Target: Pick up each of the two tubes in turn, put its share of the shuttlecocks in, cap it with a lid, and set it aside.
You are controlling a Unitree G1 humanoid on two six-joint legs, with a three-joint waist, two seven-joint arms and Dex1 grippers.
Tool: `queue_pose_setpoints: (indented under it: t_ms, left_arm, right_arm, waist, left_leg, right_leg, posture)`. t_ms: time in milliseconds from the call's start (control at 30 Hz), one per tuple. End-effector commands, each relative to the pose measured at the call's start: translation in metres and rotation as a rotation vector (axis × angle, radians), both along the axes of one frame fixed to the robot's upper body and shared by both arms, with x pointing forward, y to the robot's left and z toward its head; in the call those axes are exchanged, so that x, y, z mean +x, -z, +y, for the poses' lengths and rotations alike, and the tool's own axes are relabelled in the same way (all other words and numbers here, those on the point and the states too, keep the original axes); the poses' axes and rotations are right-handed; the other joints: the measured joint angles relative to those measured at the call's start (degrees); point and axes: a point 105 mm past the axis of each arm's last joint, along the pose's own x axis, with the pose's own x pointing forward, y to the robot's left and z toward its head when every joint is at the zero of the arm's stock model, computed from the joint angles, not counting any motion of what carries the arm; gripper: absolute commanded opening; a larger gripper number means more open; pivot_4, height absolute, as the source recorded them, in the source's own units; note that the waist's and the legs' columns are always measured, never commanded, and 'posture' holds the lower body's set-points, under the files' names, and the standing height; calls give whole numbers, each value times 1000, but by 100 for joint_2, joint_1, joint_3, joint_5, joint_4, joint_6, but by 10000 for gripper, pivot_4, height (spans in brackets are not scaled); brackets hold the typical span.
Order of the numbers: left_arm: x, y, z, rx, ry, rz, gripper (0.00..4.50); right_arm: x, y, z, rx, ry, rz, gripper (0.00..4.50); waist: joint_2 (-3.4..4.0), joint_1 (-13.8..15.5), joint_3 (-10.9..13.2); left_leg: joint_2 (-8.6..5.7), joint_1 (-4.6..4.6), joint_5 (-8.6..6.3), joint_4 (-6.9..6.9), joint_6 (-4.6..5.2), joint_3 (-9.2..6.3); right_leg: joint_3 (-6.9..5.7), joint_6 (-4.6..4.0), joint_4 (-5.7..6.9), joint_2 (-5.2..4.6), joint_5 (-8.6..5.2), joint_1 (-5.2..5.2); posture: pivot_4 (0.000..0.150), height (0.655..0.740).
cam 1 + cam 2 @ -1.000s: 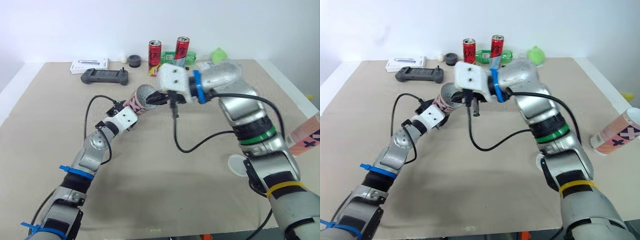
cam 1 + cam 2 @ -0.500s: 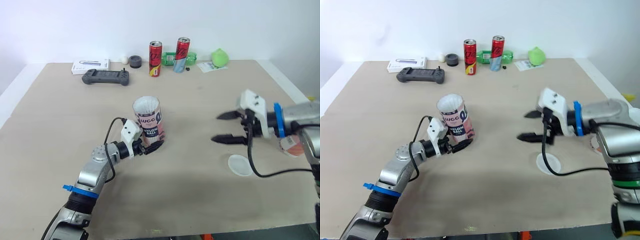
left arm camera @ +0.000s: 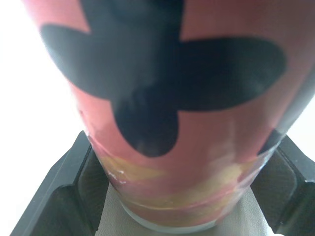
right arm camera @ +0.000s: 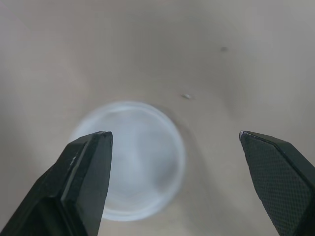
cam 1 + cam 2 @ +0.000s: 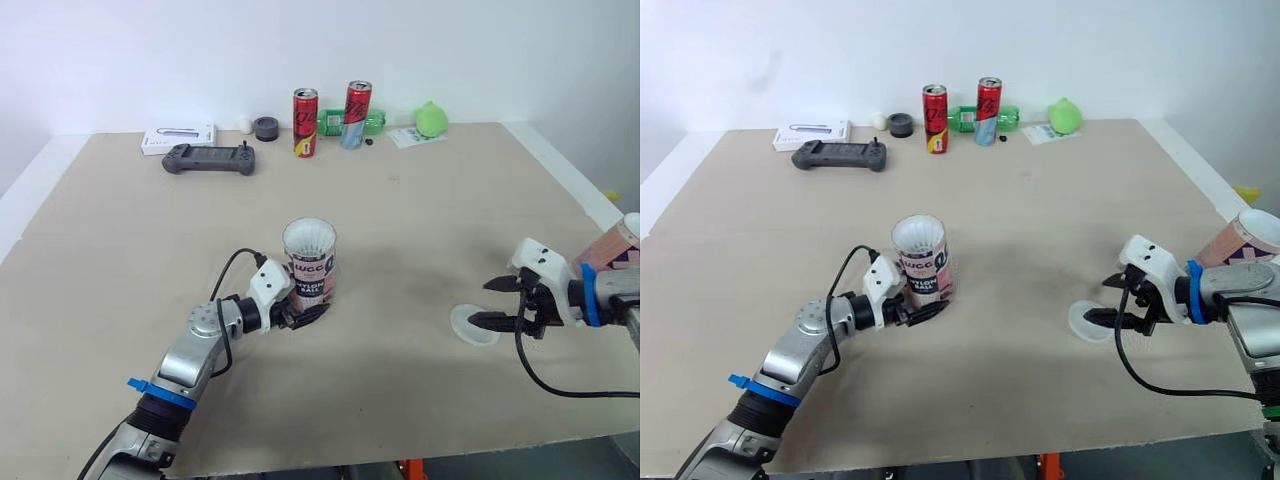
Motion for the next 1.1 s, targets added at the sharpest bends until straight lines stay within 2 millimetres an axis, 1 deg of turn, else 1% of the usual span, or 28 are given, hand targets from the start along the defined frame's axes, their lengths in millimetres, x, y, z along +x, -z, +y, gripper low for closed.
queue_pose_setpoints:
  t_ms: [33, 100, 200, 233, 267, 300, 333, 367, 500, 567, 600, 733, 800, 867, 967, 1033, 1100]
  left_arm:
    - [0, 1, -2, 12, 14, -10, 36402]
    - [1, 0, -1, 16, 9, -22, 36402]
    - [2, 1, 0, 26, 5, -27, 36402]
    - [2, 2, 0, 37, 8, -31, 36402]
    - [2, 2, 0, 45, 9, -33, 36402]
    - [2, 2, 1, 47, 8, -36, 36402]
    - [2, 2, 1, 47, 8, -38, 36402]
    - [2, 2, 2, 45, 7, -39, 36402]
    - [3, 3, 3, 54, 1, -43, 36402]
    - [3, 4, 3, 58, 2, -44, 36402]
    - [4, 4, 3, 57, 2, -47, 36402]
    - [4, 3, 2, 58, 5, -53, 36402]
    - [4, 3, 2, 59, 6, -54, 36402]
    - [4, 3, 2, 61, 7, -57, 36402]
    - [5, 3, 1, 64, 8, -58, 36402]
    - [5, 3, 0, 65, 10, -60, 36402]
    - [6, 2, 0, 64, 7, -66, 36402]
  right_arm:
    - [0, 9, 0, 0, -1, 25, 44243]
    - [-3, 16, 3, 3, -18, 59, 44243]
    - [-6, 23, 5, -6, -32, 86, 37073]
    - [-6, 24, 4, -9, -31, 87, 31197]
    - [-6, 24, 4, -10, -32, 88, 27680]
    - [-5, 24, 5, -8, -35, 87, 27680]
    - [-5, 23, 6, -6, -38, 87, 20569]
    - [-5, 22, 7, -4, -41, 86, 17076]
    - [-3, 17, 10, 5, -53, 68, 504]
    - [0, 12, 13, 8, -64, 47, 504]
    - [3, 7, 16, 9, -75, 23, 504]
    - [17, -25, 32, 7, -141, -100, 504]
    - [25, -54, 54, 58, -208, -191, 504]
    - [30, -94, 86, 135, -307, -307, 504]
    - [30, -146, 132, 226, -447, -453, 504]
    - [30, -168, 155, 249, -510, -524, 504]
    - [30, -181, 176, 249, -573, -581, 504]
  waist:
    - [0, 5, 0]
    - [0, 6, -1]
    - [-1, 7, -2]
    - [-1, 8, -2]
    - [-1, 8, -3]
    - [-2, 8, -3]
    - [-2, 8, -3]
    - [-2, 8, -3]
    - [-5, 8, -5]
    - [-4, 7, -5]
    - [-4, 5, -5]
    - [1, 0, -4]
    - [3, -6, -4]
    - [7, -49, -2]
    - [24, -118, 3]
    - [14, -113, 1]
    - [12, -108, 0]
  left_leg:
    - [0, 0, 0, -2, 0, 0]
    - [0, 0, 0, -2, 0, 0]
    - [0, 2, 0, -1, 0, -1]
    - [0, 5, 0, -1, 0, -2]
    - [1, 7, 0, -2, 0, -2]
    - [1, 8, 0, -2, 0, -2]
    - [1, 8, 0, -2, 0, -2]
    - [1, 8, 0, -2, -1, -2]
    - [1, 9, 0, -1, 0, -2]
    - [1, 9, 0, -1, -1, -2]
    - [2, 9, 0, -2, -1, -2]
    - [0, 9, 0, -1, 0, 1]
    - [0, 8, 0, -1, 0, 2]
    - [1, 8, 0, -2, -1, 7]
    - [2, 7, 1, -6, 1, 11]
    - [3, 6, 1, -11, 0, -5]
    - [4, -2, 0, -17, -2, -13]
  right_leg:
    - [0, 0, -1, 0, 0, 0]
    - [1, 1, -2, 1, 0, 0]
    - [0, 3, -3, 1, 1, 5]
    - [0, 2, -4, 2, 0, 7]
    - [0, 1, -4, 2, 0, 9]
    - [0, 1, -4, 2, 0, 9]
    - [0, 1, -4, 3, 0, 9]
    - [0, 1, -4, 3, 0, 10]
    - [0, 2, -6, 2, 0, 12]
    - [0, 2, -6, 2, 0, 12]
    - [0, 2, -6, 3, 0, 12]
    - [3, 5, -6, 1, 4, 10]
    - [5, 5, -6, 1, 4, 8]
    - [8, 6, -6, 1, 4, 5]
    - [15, 11, -5, 3, 17, -2]
    - [3, 13, -6, 8, 16, 0]
    - [-7, 19, -16, 7, 11, 2]
  posture:
    - [1500, 7400]
    - [1500, 7400]
    - [1500, 7400]
    - [1500, 7400]
    - [1500, 7400]
    - [1500, 7400]
    - [1500, 7400]
    - [1500, 7400]
    - [1500, 7400]
    - [1500, 7400]
    - [1500, 7400]
    - [1500, 7400]
    - [1500, 7400]
    - [1500, 7400]
    - [1500, 7400]
    - [1500, 7400]
    - [1500, 7400]
